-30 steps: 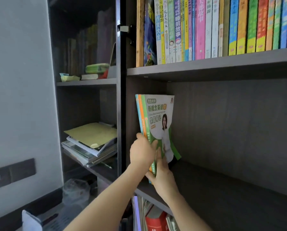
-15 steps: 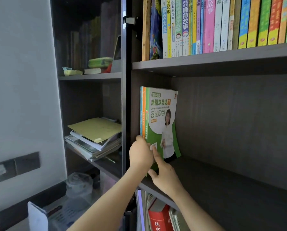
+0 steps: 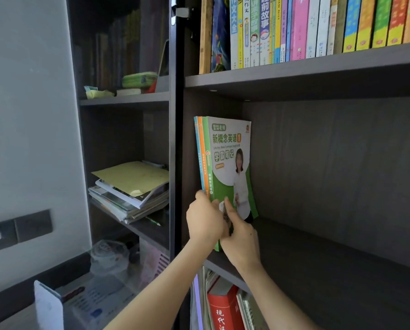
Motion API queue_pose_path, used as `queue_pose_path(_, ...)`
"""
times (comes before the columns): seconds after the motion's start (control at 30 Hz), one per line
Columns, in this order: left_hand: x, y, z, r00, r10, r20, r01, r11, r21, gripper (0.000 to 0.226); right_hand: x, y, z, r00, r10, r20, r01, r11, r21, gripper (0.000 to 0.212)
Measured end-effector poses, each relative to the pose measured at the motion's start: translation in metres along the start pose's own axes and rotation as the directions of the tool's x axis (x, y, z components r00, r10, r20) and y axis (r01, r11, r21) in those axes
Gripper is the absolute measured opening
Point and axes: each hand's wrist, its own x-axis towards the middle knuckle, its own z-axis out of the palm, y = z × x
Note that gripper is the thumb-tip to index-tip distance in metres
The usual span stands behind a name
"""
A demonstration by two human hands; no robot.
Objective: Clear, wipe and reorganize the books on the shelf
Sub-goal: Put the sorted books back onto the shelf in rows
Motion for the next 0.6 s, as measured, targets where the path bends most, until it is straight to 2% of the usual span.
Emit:
queue_pose_path(0.13, 0.01, -0.007, -0.005, 0.999, 0.043, 0.025, -0.044, 0.998, 0.046, 0.019, 0.0, -0.001, 0.0, 0.998, -0.03, 0.062, 0.033, 0.998, -0.052, 0.06)
queue_pose_path(0.3, 0.012, -0.01, -0.005, 0.998, 0.062, 0.031, -0.064, 0.997, 0.05, 0.021, 0.0, -0.002, -0.004, 0.995, 0.001, 0.095, 0.006, 0.997, -0.077, 0.061)
queue_pose_path(0.6, -0.001, 0.007, -0.003, 0.998, -0.056, 0.035, 0.055, 0.998, 0.029, 0.026, 0.001, -0.009, -0.005, 0.977, 0.052, 0.208, -0.011, 0.981, -0.193, 0.07)
